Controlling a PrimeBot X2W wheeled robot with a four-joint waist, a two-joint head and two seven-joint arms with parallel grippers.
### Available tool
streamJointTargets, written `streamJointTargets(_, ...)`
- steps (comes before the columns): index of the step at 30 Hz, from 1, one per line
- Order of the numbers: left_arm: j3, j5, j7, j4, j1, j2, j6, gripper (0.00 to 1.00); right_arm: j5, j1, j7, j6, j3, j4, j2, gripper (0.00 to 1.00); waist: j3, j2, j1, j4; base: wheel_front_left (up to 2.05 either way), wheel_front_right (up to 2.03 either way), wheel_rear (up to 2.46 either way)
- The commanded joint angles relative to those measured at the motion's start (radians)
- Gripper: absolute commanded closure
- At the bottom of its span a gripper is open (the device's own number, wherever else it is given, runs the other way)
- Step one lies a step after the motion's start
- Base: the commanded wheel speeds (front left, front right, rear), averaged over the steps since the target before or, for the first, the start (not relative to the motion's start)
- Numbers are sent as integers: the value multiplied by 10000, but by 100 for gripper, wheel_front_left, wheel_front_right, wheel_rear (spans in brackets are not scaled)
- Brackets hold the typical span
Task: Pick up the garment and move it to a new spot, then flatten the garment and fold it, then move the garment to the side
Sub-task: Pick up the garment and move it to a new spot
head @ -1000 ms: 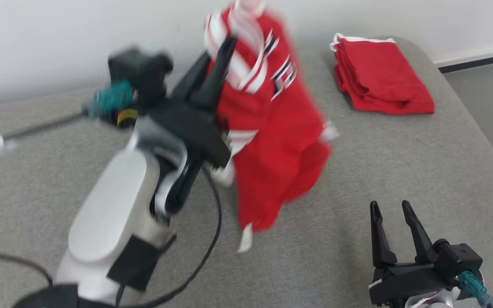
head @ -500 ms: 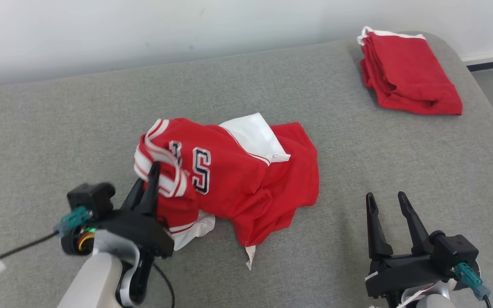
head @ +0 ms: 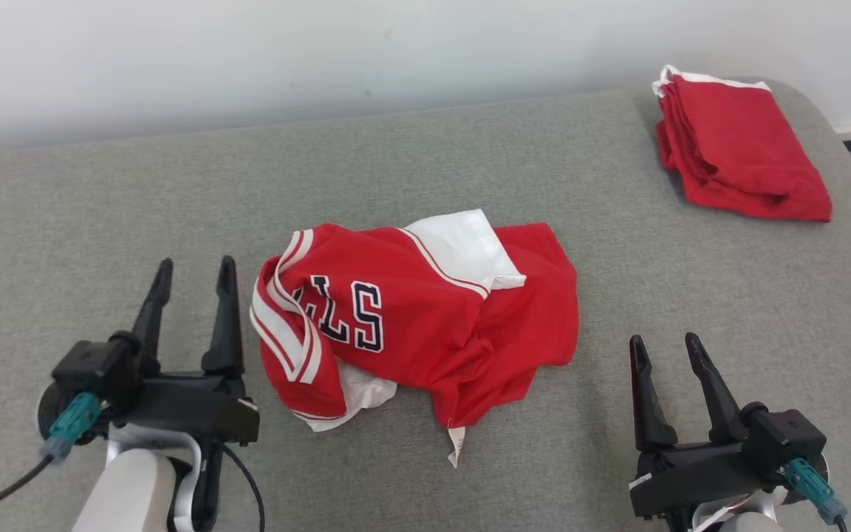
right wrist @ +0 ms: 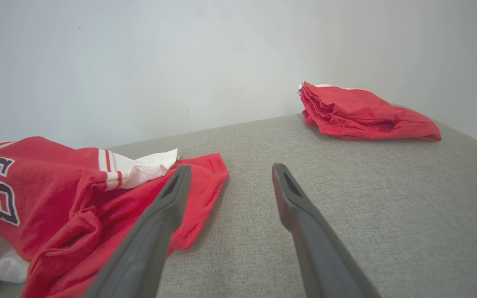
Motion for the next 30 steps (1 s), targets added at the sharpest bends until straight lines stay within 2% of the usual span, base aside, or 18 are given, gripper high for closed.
streamJointTargets(1, 183, 224, -55, -251, 284, -22, 3, 0, -22, 67, -8, -29, -24, -33, 9, 0, -86, 0, 0, 171, 0, 0, 0)
streamJointTargets(7, 1226, 1472, -45, -1691, 1452, -380, -8, 0, -106, 101, -8, -29, -3, -137, 11, 0, -257, 0, 0, 444, 0, 0, 0)
streamJointTargets(13, 1905, 2548, -46, -2326, 2511, -738, -150, 0, -203, 270, -8, -29, -169, -283, 9, 0, -413, 0, 0, 677, 0, 0, 0)
streamJointTargets(22, 2715, 3418, -47, -2173, 3735, -1191, -308, 0, -411, 586, -8, -29, -248, -321, 9, 0, -821, 0, 0, 951, 0, 0, 0)
streamJointTargets(30, 3024, 3830, -48, -2063, 4238, -1457, -609, 0, -390, 1000, -8, -29, -415, -243, 8, 0, -1166, 0, 0, 1195, 0, 0, 0)
